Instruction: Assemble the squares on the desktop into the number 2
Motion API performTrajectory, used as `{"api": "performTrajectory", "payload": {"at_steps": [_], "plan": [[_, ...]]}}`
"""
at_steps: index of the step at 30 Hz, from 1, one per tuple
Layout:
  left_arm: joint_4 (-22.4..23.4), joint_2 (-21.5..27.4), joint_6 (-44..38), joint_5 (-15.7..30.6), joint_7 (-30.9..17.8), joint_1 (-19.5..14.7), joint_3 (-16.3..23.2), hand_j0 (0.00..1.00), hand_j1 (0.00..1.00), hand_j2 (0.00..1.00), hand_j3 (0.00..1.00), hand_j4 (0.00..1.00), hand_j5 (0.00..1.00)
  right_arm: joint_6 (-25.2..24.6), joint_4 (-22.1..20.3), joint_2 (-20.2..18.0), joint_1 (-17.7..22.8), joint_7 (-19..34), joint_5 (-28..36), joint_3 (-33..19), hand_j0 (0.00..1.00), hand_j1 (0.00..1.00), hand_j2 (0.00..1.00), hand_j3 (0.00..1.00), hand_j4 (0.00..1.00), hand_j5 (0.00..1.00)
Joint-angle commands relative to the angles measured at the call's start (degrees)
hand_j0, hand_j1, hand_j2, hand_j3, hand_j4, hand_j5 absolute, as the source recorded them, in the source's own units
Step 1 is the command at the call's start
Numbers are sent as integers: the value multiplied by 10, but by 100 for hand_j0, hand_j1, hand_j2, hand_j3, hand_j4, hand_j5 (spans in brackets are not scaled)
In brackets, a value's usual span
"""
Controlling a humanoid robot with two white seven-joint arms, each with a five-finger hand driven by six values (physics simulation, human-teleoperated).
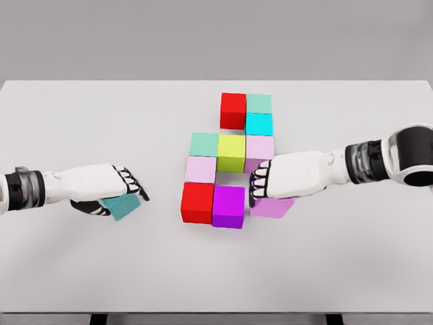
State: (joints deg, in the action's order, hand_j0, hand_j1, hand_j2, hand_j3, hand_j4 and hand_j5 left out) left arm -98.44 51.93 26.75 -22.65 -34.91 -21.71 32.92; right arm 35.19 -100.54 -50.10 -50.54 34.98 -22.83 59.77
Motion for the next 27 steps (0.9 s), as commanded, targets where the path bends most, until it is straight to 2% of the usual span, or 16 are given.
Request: {"api": "performTrajectory", "payload": {"at_steps": [1, 5, 6, 7, 14, 16, 18, 22, 24, 27], "plan": [[0, 1, 1, 2, -1, 0, 1, 61, 61, 61, 61, 61, 61, -2, 0, 2, 0, 0, 2, 3, 54, 54, 54, 54, 54, 54], [-1, 2, 1, 9, -1, 0, 0, 49, 49, 49, 49, 49, 49, -2, 0, 5, -2, 0, 2, 3, 56, 56, 56, 56, 56, 56], [-1, 2, 1, 10, -1, 0, 0, 48, 48, 48, 48, 48, 48, -2, 0, 5, -2, 0, 2, 3, 70, 70, 70, 70, 70, 70], [-2, 2, 1, 10, -1, 0, 0, 46, 46, 46, 46, 46, 46, -2, 0, 5, -2, 0, 2, 1, 100, 100, 100, 100, 100, 100], [-5, 2, 1, 28, -1, -7, -6, 44, 44, 44, 44, 44, 44, -2, -1, 4, -12, 0, 9, -8, 100, 100, 100, 100, 100, 100], [-5, 4, 0, 38, -1, -9, -8, 44, 44, 44, 44, 44, 44, -2, -1, -2, -16, 0, 21, -25, 100, 100, 100, 100, 100, 100], [-5, 4, -3, 40, -1, -17, -8, 44, 44, 44, 44, 44, 44, -2, -1, -38, -16, 0, 41, -47, 100, 100, 100, 100, 100, 100], [-4, -3, -37, 38, -1, -35, -8, 44, 44, 44, 44, 44, 44, -2, 0, -163, 0, 0, 46, -43, 100, 100, 100, 100, 100, 100], [0, -12, -40, 36, -1, -47, -8, 44, 44, 44, 44, 44, 44, -2, -1, -185, 25, 0, 46, -39, 100, 100, 100, 100, 100, 100], [7, -45, -108, 35, -1, -62, -6, 44, 44, 44, 44, 44, 44, -2, -1, -184, 59, 0, 46, -36, 100, 100, 100, 100, 100, 100]]}}
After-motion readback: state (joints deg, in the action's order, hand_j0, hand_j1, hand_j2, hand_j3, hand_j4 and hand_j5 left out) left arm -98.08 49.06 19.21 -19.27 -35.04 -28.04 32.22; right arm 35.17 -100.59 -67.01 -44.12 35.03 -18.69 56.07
